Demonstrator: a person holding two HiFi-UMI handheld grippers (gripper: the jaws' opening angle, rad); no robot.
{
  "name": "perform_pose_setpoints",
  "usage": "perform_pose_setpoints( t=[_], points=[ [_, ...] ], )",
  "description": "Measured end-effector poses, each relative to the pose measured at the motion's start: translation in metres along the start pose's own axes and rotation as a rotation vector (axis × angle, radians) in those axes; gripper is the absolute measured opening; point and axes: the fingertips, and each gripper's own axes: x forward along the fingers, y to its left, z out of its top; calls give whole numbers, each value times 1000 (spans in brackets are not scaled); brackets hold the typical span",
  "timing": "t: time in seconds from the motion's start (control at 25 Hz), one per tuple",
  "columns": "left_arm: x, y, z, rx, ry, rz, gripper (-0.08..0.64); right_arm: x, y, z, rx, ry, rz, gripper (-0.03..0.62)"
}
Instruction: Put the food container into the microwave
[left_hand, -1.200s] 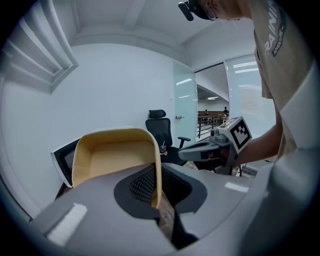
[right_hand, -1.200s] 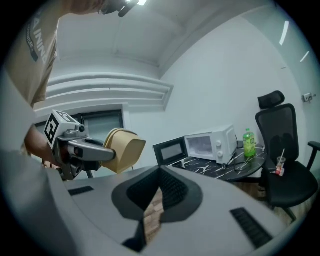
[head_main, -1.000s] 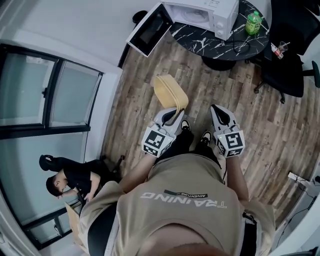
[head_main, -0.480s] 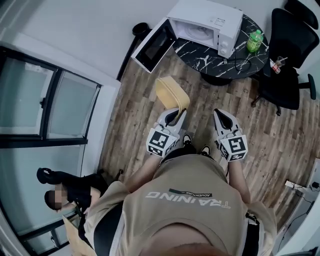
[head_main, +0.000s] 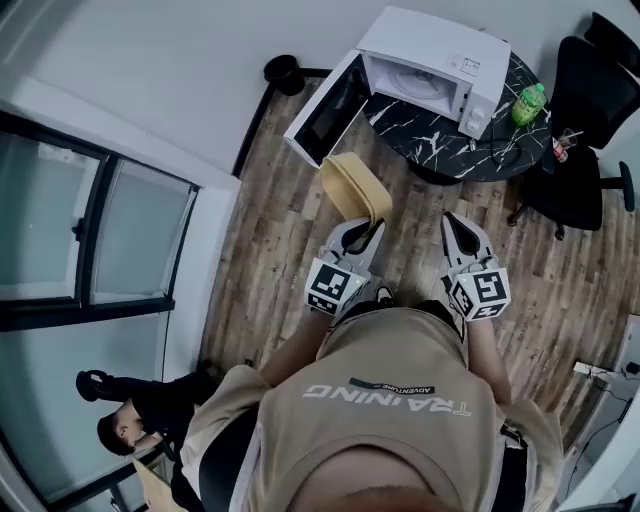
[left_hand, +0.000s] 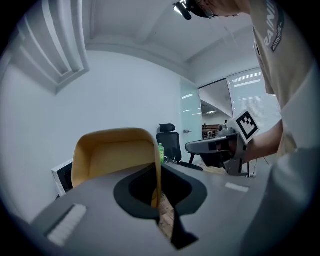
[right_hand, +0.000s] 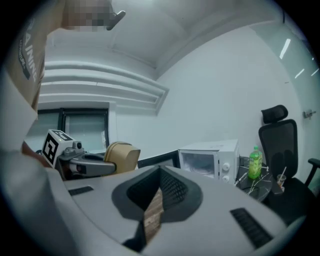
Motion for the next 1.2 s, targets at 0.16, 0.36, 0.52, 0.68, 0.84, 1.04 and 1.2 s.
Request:
perform_pose_setpoints(
  t=[0.16,0.36,0.52,0.68,0.84,1.04,1.2],
  points=[
    [12,19,-8,-29,-6,-48,19,16,0,-3,-19,30,-55,9],
    [26,30,-19,-62,-5,-88,18,27,-12,-10,-42,93,-111,9],
    [50,38,-24,-92,4,-111,18,43,-29,-11,-44,105,-122,9],
    [73,40,-19,-47,29,-154,18,68,-44,-13,8,89,-84,9],
    [101,48,-9,-75,57,-157,18,97,-61,-3,-19,68,-33,9],
    [133,57,7,-54,108,-143,19,121,-89,-6,-79,98,39,9],
    [168,69,9,-50,152,-121,19,136,-118,-10,-119,113,86,9]
  ],
)
